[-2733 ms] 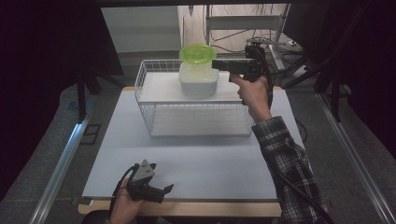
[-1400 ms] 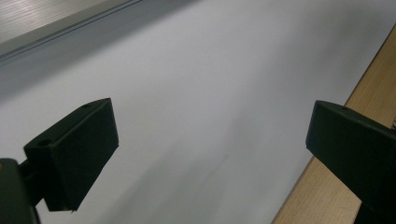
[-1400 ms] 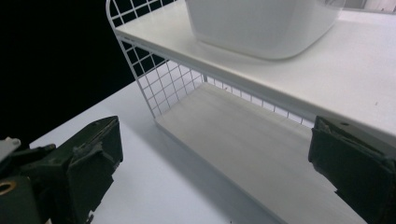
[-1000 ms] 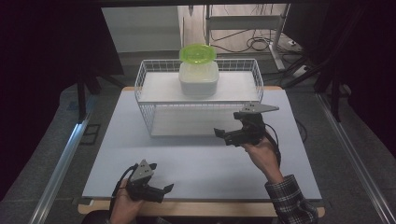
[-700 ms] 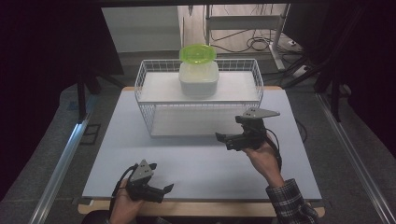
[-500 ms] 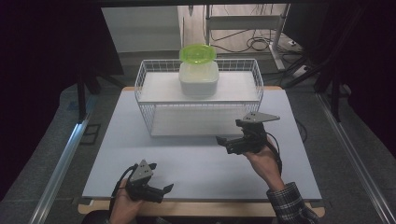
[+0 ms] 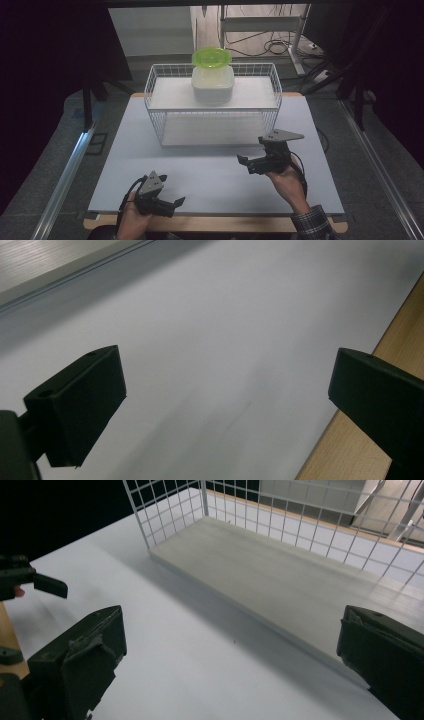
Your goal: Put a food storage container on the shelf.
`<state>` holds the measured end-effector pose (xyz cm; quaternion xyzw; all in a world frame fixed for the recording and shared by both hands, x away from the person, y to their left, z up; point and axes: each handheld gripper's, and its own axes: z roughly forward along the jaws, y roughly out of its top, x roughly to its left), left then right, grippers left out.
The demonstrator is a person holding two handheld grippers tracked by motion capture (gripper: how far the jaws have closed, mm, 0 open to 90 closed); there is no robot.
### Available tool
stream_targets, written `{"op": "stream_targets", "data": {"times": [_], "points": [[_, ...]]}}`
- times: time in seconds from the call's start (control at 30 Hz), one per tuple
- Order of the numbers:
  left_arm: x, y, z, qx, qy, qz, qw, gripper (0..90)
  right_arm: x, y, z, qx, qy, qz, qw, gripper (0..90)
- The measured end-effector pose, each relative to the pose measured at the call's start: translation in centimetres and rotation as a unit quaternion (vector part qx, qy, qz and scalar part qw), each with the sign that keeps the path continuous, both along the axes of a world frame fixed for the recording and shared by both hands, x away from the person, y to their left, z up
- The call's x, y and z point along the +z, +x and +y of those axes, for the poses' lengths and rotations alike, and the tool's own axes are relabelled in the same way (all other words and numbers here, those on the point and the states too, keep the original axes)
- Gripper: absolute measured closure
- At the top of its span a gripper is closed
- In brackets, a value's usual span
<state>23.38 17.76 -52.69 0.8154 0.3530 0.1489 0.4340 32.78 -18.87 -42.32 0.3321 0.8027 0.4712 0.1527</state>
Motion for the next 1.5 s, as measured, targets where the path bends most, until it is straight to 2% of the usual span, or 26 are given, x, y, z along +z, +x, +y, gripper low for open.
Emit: {"op": "stream_targets", "data": {"times": [0.27, 0.6, 0.97, 1.5], "points": [[0.0, 0.0, -0.1, -0.003, 0.0, 0.001, 1.0, 1.4, -1.0, -1.0, -1.2, 0.0, -0.011, 0.005, 0.9999, 0.0], [-0.1, 0.0, -0.1, -0.004, -0.001, 0.005, 1.0, 1.6, -2.0, -1.9, -2.8, -0.016, -0.012, 0.006, 0.9998, 0.0], [-0.1, 0.0, -0.2, -0.005, 0.0, 0.005, 1.0, 1.7, -4.3, -2.9, -4.1, -0.032, -0.036, 0.004, 0.9988, 0.0], [-0.2, 0.0, -0.2, -0.006, 0.003, 0.006, 1.0, 1.7, -6.9, -3.9, -5.3, -0.043, -0.057, 0.031, 0.997, 0.0]]}}
